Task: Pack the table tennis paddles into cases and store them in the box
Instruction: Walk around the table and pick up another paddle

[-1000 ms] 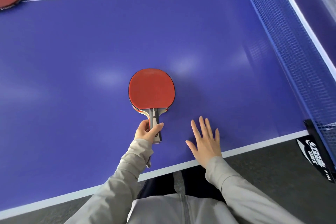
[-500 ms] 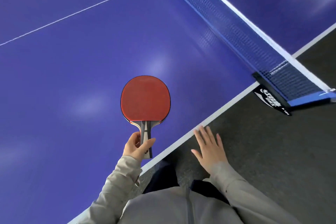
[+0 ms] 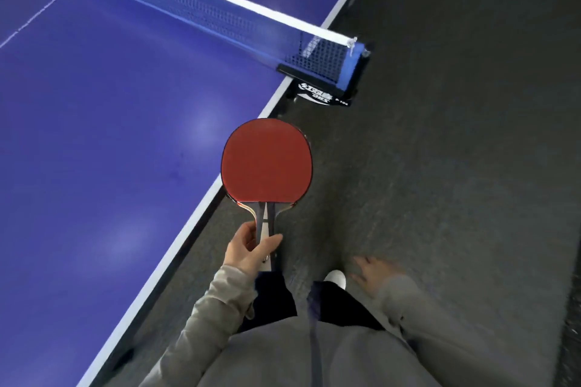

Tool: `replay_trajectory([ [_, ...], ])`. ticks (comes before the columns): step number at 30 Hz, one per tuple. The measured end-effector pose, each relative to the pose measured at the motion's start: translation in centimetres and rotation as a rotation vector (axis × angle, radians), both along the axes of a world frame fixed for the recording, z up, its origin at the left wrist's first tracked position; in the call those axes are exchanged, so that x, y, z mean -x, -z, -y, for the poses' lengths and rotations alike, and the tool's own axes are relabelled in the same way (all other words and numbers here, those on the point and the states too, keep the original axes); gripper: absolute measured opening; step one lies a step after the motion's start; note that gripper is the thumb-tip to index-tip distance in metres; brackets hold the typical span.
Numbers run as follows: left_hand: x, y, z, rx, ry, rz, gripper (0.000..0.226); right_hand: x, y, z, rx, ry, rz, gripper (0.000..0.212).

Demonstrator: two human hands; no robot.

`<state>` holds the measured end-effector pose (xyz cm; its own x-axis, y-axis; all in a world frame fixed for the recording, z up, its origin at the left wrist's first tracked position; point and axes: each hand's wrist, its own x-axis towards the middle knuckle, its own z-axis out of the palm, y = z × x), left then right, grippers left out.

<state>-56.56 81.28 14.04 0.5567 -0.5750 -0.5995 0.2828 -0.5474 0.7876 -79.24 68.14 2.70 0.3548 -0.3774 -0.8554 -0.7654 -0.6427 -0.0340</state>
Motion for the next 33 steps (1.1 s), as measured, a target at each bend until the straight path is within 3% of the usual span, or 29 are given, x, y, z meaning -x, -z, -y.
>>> replay_trajectory([
  [4,6.4,-0.8,3.6,-0.006,0.113,-0.061,0.041,7.3,-0.5,1.5,-0.034,0.115,-0.020,0.056],
  [14,14.9,-2.2,11.7,0.026,0.319,-0.119,0.040,17.0,-0.9,4.1,0.020,0.247,-0.016,0.058],
  [23,14.2,-0.7,22.5,0.021,0.338,-0.143,0.036,14.9,-0.3,13.4,-0.001,0.279,0.008,0.055],
  [27,12.2,-0.1,28.5,0.038,0.329,-0.101,0.017,13.0,-0.9,20.2,0.014,0.255,0.015,0.056],
  [33,9.4,-0.3,35.2,0.059,0.195,-0.084,0.014,9.1,-2.1,30.4,0.053,0.193,0.051,0.057],
])
